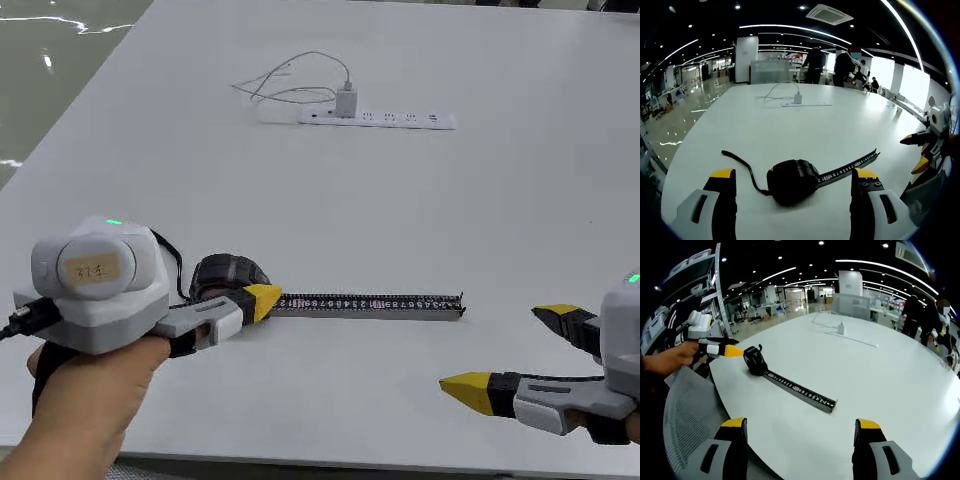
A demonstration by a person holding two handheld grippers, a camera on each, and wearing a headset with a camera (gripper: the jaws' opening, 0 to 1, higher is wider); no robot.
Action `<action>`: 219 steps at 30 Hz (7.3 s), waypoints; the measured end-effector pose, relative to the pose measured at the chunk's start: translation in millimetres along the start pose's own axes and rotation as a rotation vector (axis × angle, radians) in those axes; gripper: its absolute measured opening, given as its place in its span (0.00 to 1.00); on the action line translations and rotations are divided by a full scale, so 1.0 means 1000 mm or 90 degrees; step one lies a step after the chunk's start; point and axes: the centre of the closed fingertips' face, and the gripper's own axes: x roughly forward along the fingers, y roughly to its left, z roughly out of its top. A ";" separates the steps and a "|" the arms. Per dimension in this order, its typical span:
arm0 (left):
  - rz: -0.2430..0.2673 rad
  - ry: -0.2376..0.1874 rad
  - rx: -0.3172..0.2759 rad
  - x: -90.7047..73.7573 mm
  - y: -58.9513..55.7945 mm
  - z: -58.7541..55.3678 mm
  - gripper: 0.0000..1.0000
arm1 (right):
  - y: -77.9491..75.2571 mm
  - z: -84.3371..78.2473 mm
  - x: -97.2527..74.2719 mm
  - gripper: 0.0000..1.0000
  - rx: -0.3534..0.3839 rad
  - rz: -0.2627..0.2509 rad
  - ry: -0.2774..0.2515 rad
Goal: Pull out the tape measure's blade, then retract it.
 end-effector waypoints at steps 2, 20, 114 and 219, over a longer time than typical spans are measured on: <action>0.003 0.005 0.004 0.005 0.000 -0.002 0.92 | 0.000 0.000 0.001 0.86 0.001 0.000 0.000; 0.047 0.012 -0.064 0.042 0.001 -0.021 0.83 | -0.010 0.003 0.012 0.86 0.006 0.002 0.006; 0.053 0.042 -0.099 0.054 0.004 -0.037 0.59 | -0.058 -0.015 0.087 0.11 -0.426 0.345 0.115; 0.047 0.039 -0.097 0.053 0.005 -0.039 0.56 | 0.039 0.026 0.155 0.07 -0.421 0.399 0.043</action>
